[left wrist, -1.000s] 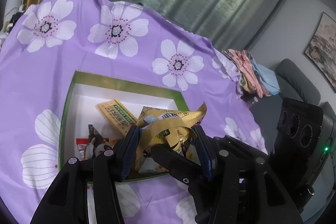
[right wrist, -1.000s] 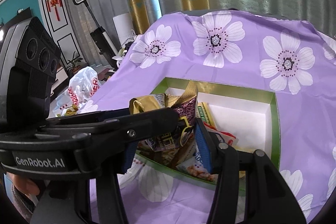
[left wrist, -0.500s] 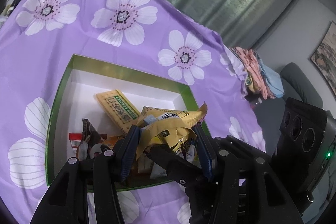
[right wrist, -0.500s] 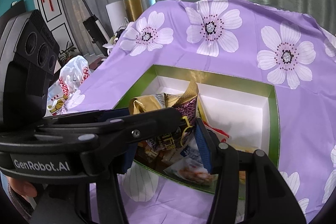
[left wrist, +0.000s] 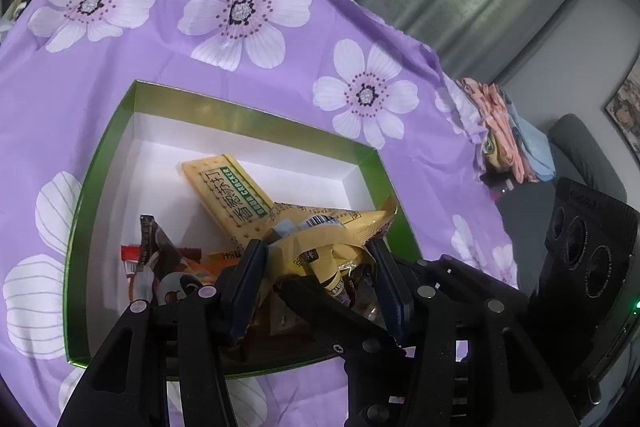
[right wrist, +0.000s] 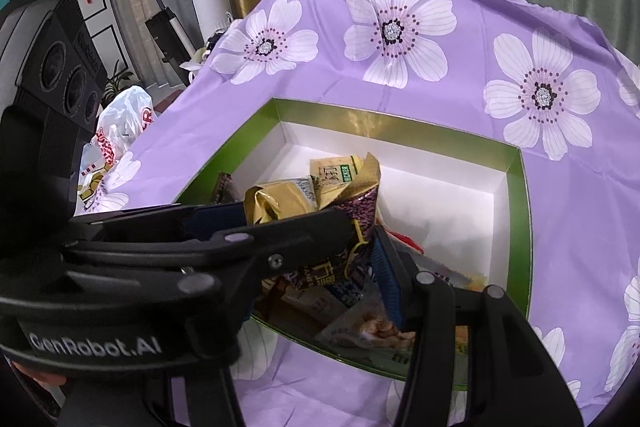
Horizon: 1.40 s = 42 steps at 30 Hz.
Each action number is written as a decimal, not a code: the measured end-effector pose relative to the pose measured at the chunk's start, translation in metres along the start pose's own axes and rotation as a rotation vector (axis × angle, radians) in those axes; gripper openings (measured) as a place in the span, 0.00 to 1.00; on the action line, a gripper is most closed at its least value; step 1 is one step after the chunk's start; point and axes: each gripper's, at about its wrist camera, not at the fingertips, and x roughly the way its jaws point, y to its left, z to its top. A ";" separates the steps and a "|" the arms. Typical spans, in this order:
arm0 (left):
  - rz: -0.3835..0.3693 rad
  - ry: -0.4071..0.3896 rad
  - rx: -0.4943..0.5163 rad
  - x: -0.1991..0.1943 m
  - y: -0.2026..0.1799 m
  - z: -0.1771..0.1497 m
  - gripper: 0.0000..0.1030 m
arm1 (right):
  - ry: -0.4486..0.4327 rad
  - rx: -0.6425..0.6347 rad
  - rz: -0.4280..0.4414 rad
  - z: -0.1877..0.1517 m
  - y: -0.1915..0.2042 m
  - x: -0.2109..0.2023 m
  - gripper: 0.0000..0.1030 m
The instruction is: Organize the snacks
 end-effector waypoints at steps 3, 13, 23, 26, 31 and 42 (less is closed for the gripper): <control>0.003 0.006 0.000 0.003 0.000 0.000 0.52 | 0.007 0.004 0.000 -0.001 -0.002 0.002 0.51; 0.035 0.033 0.006 0.012 0.000 -0.003 0.52 | 0.036 0.009 -0.002 -0.005 -0.004 0.009 0.51; 0.069 0.040 0.022 0.016 -0.001 -0.004 0.52 | 0.062 0.002 -0.006 -0.006 -0.005 0.014 0.53; 0.105 0.034 0.041 0.015 -0.004 -0.004 0.52 | 0.062 0.001 -0.006 -0.006 -0.005 0.013 0.53; 0.184 -0.006 0.079 0.001 -0.011 -0.001 0.52 | 0.036 -0.033 -0.026 -0.003 0.002 0.000 0.59; 0.368 -0.178 0.192 -0.073 -0.039 0.003 0.81 | -0.092 -0.116 -0.129 0.009 0.020 -0.065 0.92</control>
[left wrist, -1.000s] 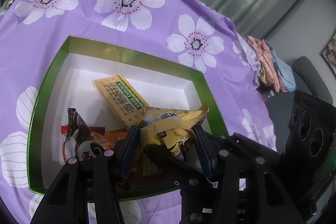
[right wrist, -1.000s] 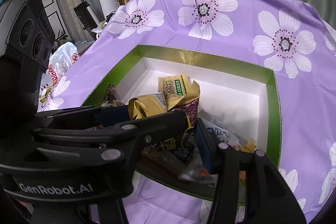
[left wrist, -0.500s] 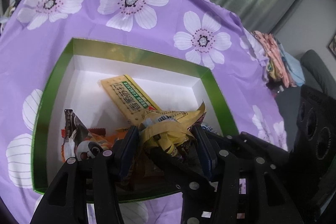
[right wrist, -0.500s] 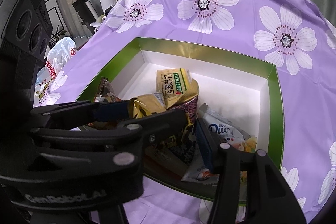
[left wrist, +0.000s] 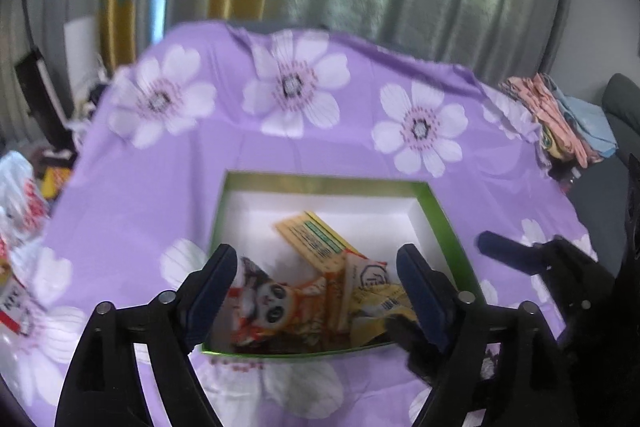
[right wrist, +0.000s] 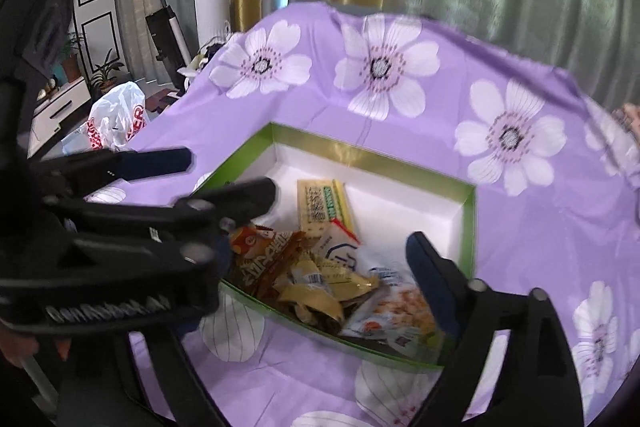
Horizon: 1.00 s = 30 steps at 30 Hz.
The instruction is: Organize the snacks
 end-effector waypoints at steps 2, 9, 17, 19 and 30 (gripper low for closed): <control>0.033 -0.028 0.007 -0.015 0.000 0.002 0.98 | -0.010 0.003 -0.014 0.001 -0.001 -0.010 0.97; 0.122 -0.090 0.047 -0.050 -0.011 0.006 0.99 | -0.012 0.042 -0.032 0.002 -0.014 -0.050 1.00; 0.075 -0.114 0.088 -0.073 -0.033 -0.001 0.99 | -0.014 0.038 -0.077 -0.003 -0.018 -0.082 1.00; 0.060 -0.110 0.096 -0.075 -0.038 -0.003 0.99 | -0.017 0.042 -0.090 -0.003 -0.020 -0.087 1.00; 0.142 -0.125 0.078 -0.082 -0.037 -0.003 0.99 | -0.028 0.022 -0.116 -0.001 -0.019 -0.099 1.00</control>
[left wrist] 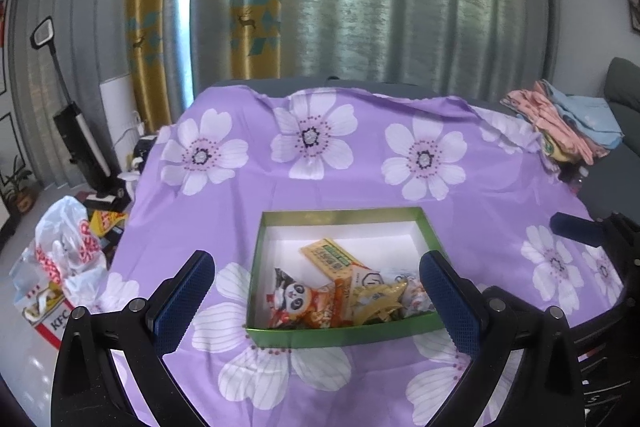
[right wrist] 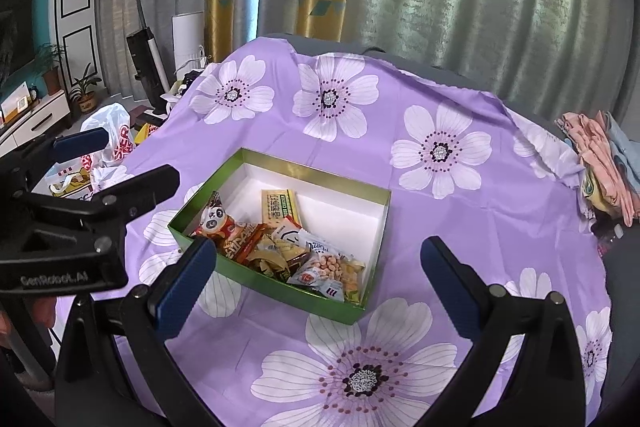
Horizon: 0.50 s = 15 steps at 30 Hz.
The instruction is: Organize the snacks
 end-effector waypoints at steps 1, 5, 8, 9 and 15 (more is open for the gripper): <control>0.005 0.000 -0.004 0.000 0.001 -0.001 0.99 | 0.000 -0.003 -0.002 0.000 0.000 -0.001 1.00; 0.041 -0.002 -0.009 0.000 0.005 0.000 0.99 | 0.001 -0.008 -0.004 0.001 0.001 0.000 1.00; 0.064 0.002 -0.011 0.002 0.009 -0.001 0.99 | 0.001 -0.006 -0.002 0.000 0.001 0.001 1.00; 0.071 0.003 -0.013 0.003 0.010 -0.001 0.99 | 0.000 -0.005 -0.002 0.001 0.001 0.001 1.00; 0.086 -0.003 -0.023 0.003 0.015 0.000 0.99 | -0.010 0.001 0.000 0.003 0.003 0.002 1.00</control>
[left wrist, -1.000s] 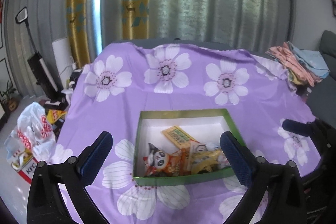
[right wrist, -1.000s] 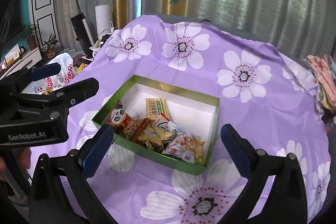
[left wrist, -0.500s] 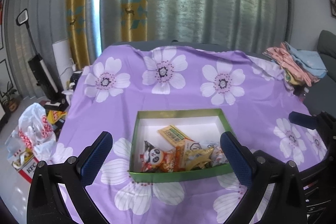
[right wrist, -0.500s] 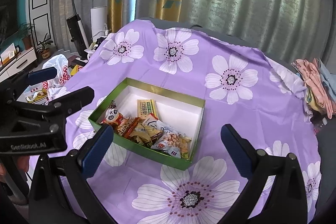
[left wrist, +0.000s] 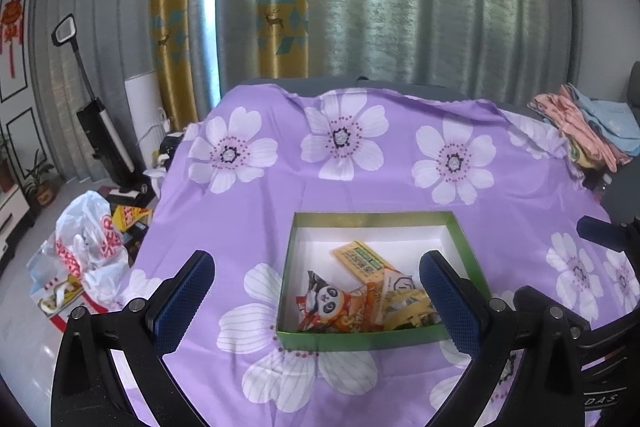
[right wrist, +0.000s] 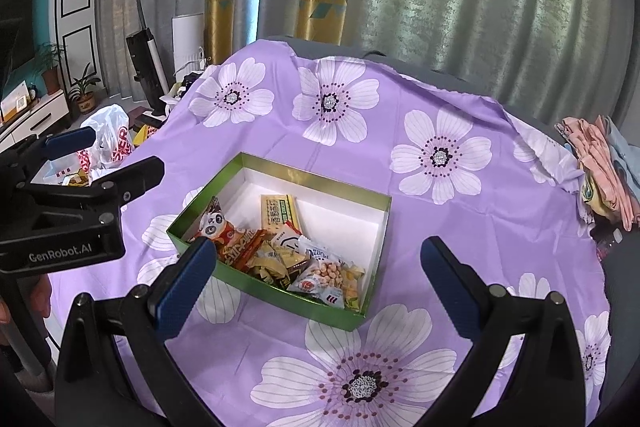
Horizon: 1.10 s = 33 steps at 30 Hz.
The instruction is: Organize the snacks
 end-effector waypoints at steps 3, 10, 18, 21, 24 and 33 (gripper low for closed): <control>-0.002 -0.001 0.002 0.000 0.001 0.001 0.99 | -0.001 -0.001 0.002 0.001 0.002 0.001 1.00; -0.009 -0.006 -0.001 -0.001 0.000 0.002 0.99 | -0.001 -0.001 0.002 0.002 0.002 0.001 1.00; -0.014 -0.006 -0.006 0.000 0.001 0.003 0.99 | 0.004 -0.002 0.006 0.002 0.003 0.002 1.00; -0.012 -0.005 -0.004 0.000 0.001 0.003 0.99 | 0.005 -0.008 0.007 0.001 0.006 0.004 1.00; -0.013 -0.005 -0.004 0.000 0.001 0.003 0.99 | 0.003 -0.004 0.007 0.001 0.006 0.004 1.00; -0.021 -0.007 -0.012 0.001 0.000 0.005 0.99 | 0.003 -0.009 0.007 0.002 0.009 0.006 1.00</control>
